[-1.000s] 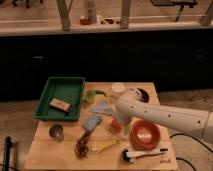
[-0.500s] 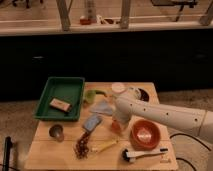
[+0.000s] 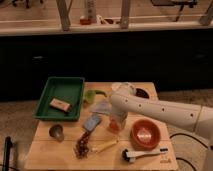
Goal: Place apple in metal cup
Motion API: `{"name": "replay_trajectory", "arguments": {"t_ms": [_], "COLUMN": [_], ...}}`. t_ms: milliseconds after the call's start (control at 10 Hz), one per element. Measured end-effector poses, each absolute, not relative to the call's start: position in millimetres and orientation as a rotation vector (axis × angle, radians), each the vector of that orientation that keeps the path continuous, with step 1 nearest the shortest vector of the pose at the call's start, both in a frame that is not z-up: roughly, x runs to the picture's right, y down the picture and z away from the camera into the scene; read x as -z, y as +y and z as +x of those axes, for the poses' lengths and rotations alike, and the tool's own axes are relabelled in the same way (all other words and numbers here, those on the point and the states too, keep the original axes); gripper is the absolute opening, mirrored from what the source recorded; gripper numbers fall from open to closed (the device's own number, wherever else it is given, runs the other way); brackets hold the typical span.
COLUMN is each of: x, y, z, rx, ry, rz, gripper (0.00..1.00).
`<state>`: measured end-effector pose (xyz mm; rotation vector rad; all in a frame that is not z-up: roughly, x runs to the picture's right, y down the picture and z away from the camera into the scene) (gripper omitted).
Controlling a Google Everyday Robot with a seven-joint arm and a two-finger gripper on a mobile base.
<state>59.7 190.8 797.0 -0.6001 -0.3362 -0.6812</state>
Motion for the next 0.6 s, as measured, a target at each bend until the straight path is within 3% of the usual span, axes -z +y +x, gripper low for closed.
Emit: {"name": "replay_trajectory", "arguments": {"t_ms": [600], "x": [-761.9], "y": [155.2], "z": [31.6], "rx": [0.808], "ry": [-0.402], "rz": [-0.528], "gripper": [0.0]}}
